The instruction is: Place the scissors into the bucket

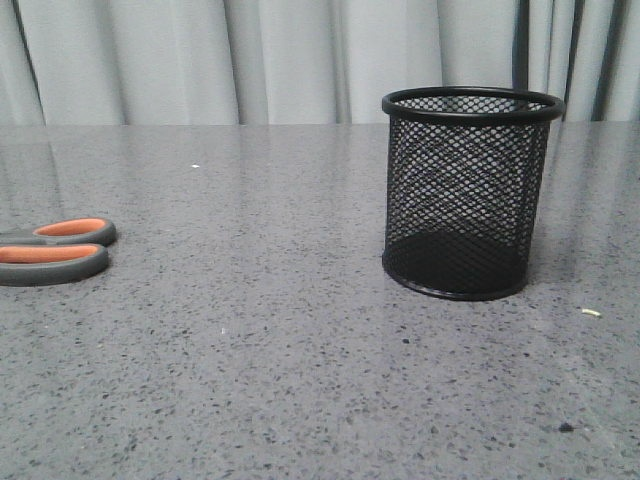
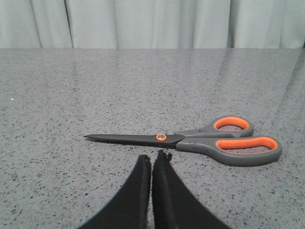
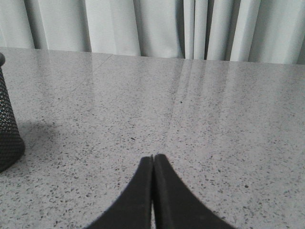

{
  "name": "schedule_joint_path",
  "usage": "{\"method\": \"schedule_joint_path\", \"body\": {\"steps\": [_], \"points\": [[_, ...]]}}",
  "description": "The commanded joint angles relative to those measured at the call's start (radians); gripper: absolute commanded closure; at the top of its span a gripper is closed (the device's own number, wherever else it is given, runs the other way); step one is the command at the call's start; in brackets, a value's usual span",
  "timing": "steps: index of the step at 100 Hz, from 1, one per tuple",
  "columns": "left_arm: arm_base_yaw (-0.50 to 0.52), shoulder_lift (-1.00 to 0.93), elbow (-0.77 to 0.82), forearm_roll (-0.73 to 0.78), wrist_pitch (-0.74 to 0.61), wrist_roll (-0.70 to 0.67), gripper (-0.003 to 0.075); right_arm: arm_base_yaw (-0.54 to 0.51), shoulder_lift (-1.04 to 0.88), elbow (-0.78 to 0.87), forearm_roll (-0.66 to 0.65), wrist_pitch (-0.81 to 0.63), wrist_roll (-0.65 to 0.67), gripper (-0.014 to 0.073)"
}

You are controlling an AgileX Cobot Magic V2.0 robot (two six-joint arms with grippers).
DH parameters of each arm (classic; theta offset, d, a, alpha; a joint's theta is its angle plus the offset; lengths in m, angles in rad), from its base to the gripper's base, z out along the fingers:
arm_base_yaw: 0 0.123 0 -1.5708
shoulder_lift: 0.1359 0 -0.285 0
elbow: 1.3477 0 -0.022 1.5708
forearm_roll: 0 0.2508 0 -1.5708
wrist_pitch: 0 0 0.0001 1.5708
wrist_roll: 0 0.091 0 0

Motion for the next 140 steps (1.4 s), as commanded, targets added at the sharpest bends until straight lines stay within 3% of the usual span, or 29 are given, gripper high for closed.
{"method": "schedule_joint_path", "body": {"steps": [1, 140], "points": [[0.003, -0.028, 0.041, -0.006, -0.075, -0.007, 0.0740, -0.005, -0.022, 0.004, -0.011, -0.089, -0.001, 0.0659], [0.003, -0.028, 0.041, -0.026, -0.083, -0.007, 0.0740, -0.005, -0.022, 0.004, -0.011, -0.092, -0.001, 0.0659]]}}
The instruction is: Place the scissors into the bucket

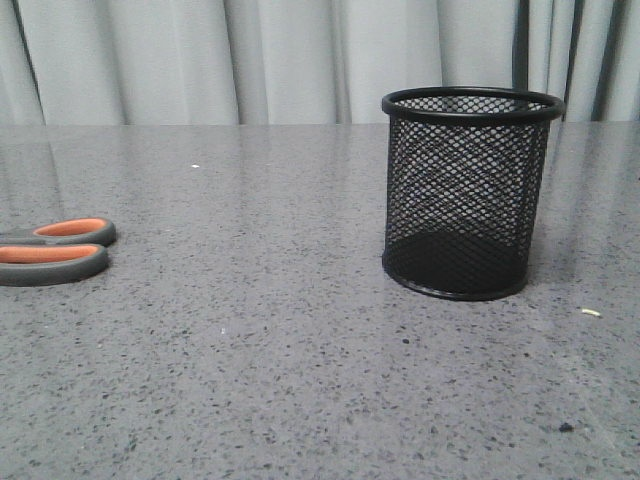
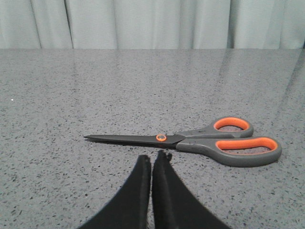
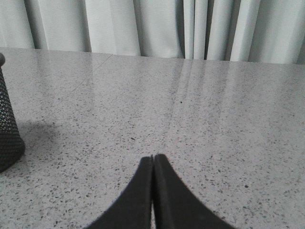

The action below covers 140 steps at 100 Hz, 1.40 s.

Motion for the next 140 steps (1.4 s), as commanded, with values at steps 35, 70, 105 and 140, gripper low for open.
{"method": "schedule_joint_path", "body": {"steps": [35, 70, 105, 140], "points": [[0.003, -0.028, 0.041, -0.423, -0.194, -0.007, 0.0740, -0.005, -0.022, 0.004, 0.338, -0.169, -0.001, 0.0659], [0.003, -0.028, -0.036, -0.638, -0.164, -0.007, 0.0740, -0.005, -0.020, -0.067, 0.569, -0.098, -0.003, 0.0638], [0.003, 0.257, -0.504, -0.337, 0.254, 0.032, 0.0740, -0.005, 0.328, -0.495, 0.434, 0.331, -0.003, 0.0638], [0.003, 0.613, -0.810, -0.278, 0.650, 0.149, 0.0739, -0.005, 0.677, -0.792, 0.361, 0.559, -0.032, 0.0638]]}}
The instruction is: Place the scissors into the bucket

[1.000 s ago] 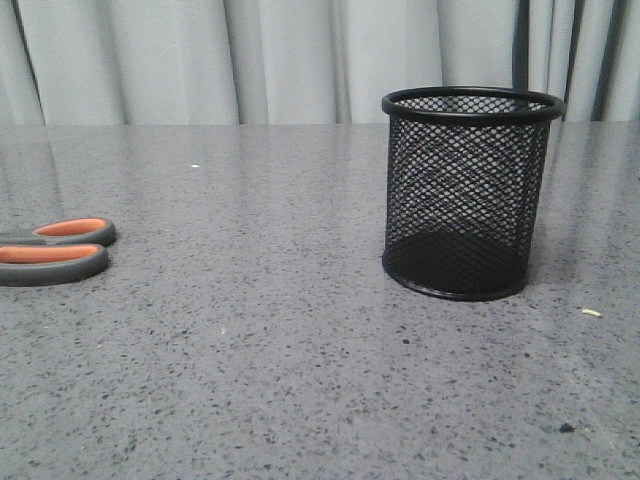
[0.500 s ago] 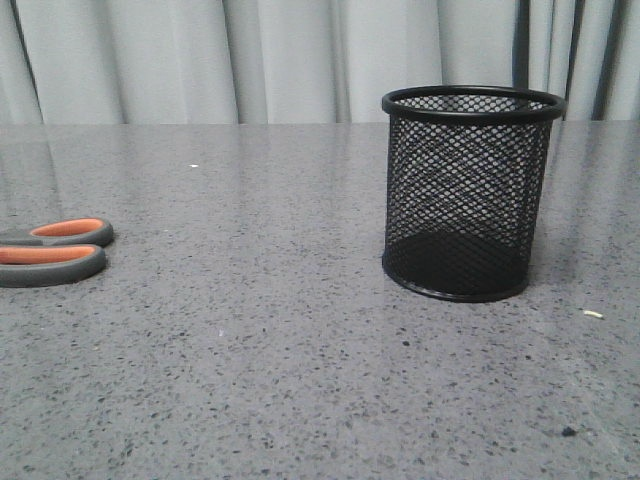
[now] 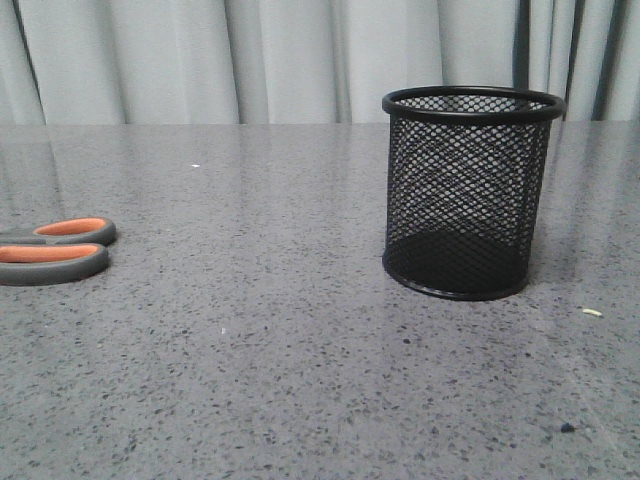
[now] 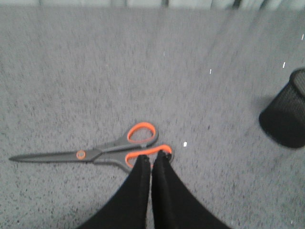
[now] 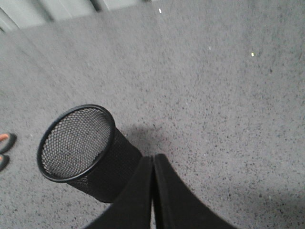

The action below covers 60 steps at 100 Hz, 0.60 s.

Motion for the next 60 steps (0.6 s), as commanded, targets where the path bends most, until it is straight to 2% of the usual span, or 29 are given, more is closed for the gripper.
{"method": "schedule_joint_path", "body": {"steps": [1, 9, 14, 21, 26, 33, 40, 50, 55, 60], "points": [[0.003, 0.051, -0.056, -0.012, -0.003, 0.011, 0.0739, -0.005, 0.050, -0.061, -0.001, -0.012, -0.038, 0.0638], [0.003, 0.076, -0.072, -0.014, 0.021, 0.039, 0.0738, -0.005, 0.067, -0.078, 0.005, 0.015, -0.071, 0.0629], [0.003, 0.087, -0.076, -0.014, 0.022, 0.049, 0.0737, -0.005, 0.072, -0.088, 0.010, 0.024, -0.074, 0.0594], [0.003, 0.097, -0.076, -0.014, 0.025, 0.057, 0.0735, -0.005, 0.079, -0.102, 0.010, 0.035, -0.074, 0.0501], [0.003, 0.110, -0.076, -0.014, 0.026, 0.059, 0.0715, -0.005, 0.084, -0.110, 0.010, 0.045, -0.074, 0.0388], [0.003, 0.120, -0.076, -0.014, 0.033, 0.059, 0.0640, -0.005, 0.089, -0.111, 0.013, 0.048, -0.074, 0.0219], [0.003, 0.130, -0.081, -0.014, 0.044, 0.059, 0.0520, -0.005, 0.093, -0.111, 0.015, 0.053, -0.074, 0.0106], [0.003, 0.143, -0.091, -0.016, 0.064, 0.068, 0.0325, -0.005, 0.093, -0.111, 0.015, 0.053, -0.074, 0.0086], [0.003, 0.150, -0.100, -0.023, 0.081, 0.093, 0.0278, -0.005, 0.093, -0.111, 0.015, 0.053, -0.074, 0.0086], [0.003, 0.163, -0.116, -0.034, 0.107, 0.140, 0.0272, -0.005, 0.093, -0.111, 0.015, 0.053, -0.075, 0.0086]]}}
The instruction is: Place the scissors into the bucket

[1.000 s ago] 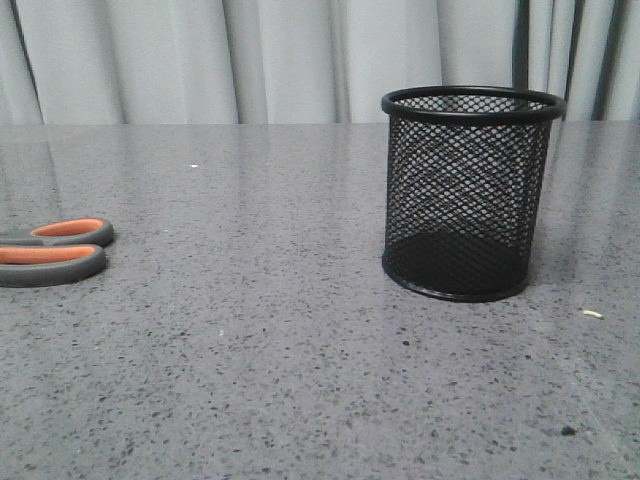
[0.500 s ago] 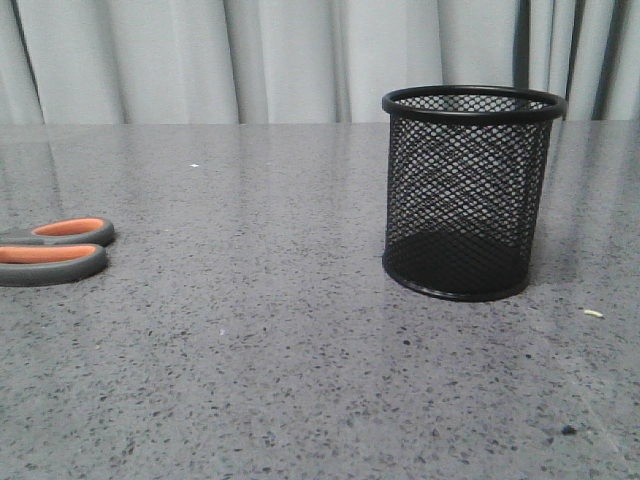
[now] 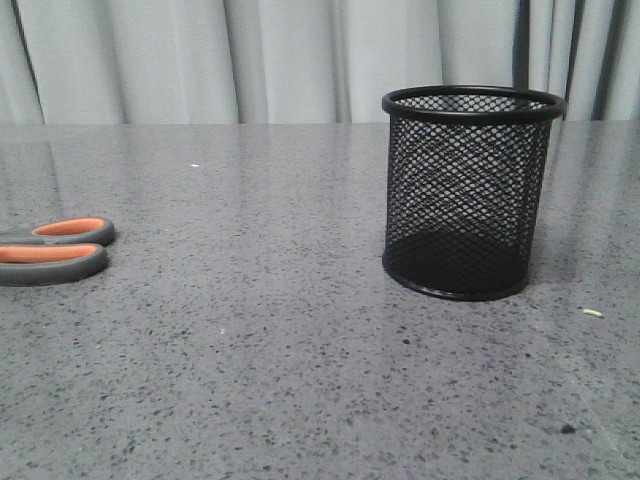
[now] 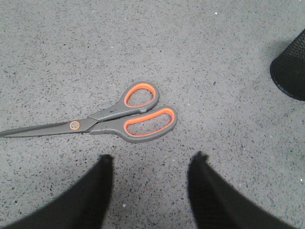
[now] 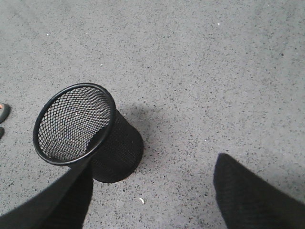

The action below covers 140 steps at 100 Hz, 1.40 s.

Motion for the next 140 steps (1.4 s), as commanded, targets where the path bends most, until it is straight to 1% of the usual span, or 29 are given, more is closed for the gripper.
{"method": "schedule_joint_path", "body": {"steps": [1, 18, 27, 35, 42, 54, 57, 75, 83, 103, 118, 140], "points": [[0.003, 0.025, -0.053, -0.038, -0.013, 0.058, 0.0274, -0.005, 0.004, -0.035, 0.016, -0.052, -0.015, 0.0086], [0.003, 0.137, -0.144, -0.034, 0.138, 0.204, 0.0295, -0.005, 0.004, -0.035, 0.016, -0.052, -0.032, 0.0086], [0.003, 0.230, -0.207, -0.027, 0.219, 0.310, 0.0295, -0.005, 0.004, -0.035, 0.016, -0.047, -0.047, 0.0086], [0.003, 0.308, -0.262, -0.006, 0.261, 0.404, 0.0295, -0.005, 0.004, -0.035, 0.016, -0.038, -0.051, 0.0086], [0.003, 0.373, -0.300, 0.014, 0.272, 0.523, 0.0295, -0.005, 0.004, -0.035, 0.016, -0.034, -0.059, 0.0086], [0.003, 0.459, -0.337, 0.025, 0.279, 0.846, 0.0299, -0.005, 0.004, -0.035, 0.016, -0.021, -0.068, 0.0086], [0.003, 0.482, -0.342, 0.025, 0.279, 0.905, 0.0299, -0.005, 0.004, -0.035, 0.016, -0.019, -0.068, 0.0086], [0.003, 0.586, -0.362, 0.034, 0.277, 1.137, 0.0299, -0.005, 0.004, -0.035, 0.016, -0.017, -0.073, 0.0086], [0.003, 0.635, -0.366, 0.056, 0.268, 1.200, 0.0299, -0.003, 0.004, -0.035, 0.016, -0.017, -0.074, 0.0086], [0.003, 0.752, -0.389, 0.112, 0.243, 1.239, 0.0299, -0.003, 0.004, -0.035, 0.016, -0.017, -0.074, 0.0086], [0.003, 0.809, -0.388, 0.103, 0.185, 1.297, 0.0299, -0.003, 0.004, -0.035, 0.016, -0.017, -0.074, 0.0086], [0.003, 0.863, -0.388, 0.089, 0.173, 1.328, 0.0299, -0.003, 0.004, -0.035, 0.016, -0.017, -0.074, 0.0086]]}}
